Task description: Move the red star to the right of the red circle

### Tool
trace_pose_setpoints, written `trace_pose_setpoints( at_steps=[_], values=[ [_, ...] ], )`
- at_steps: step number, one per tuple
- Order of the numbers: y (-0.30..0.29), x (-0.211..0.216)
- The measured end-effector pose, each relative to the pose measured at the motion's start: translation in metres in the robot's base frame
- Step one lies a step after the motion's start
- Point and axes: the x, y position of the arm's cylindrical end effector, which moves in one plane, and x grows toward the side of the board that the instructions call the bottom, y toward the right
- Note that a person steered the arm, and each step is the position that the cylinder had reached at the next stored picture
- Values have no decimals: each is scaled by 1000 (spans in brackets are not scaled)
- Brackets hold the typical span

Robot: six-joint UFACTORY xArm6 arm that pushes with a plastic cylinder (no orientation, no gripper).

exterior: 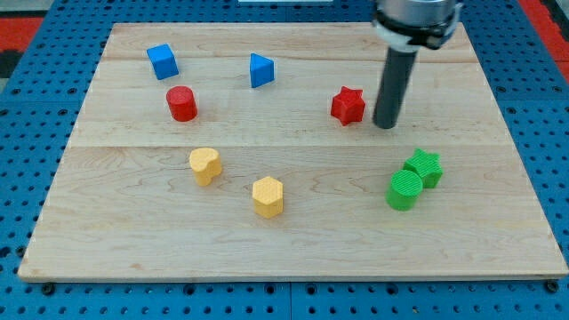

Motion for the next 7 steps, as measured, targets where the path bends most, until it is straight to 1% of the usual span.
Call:
trace_pose_setpoints(
  at_steps=[1,2,3,4,5,6,7],
  values=[
    [-86,-16],
    [-204,-18],
    [-133,-19],
    [-137,-64],
    [-204,-62],
    [-244,-55],
    [-206,-51]
  ],
)
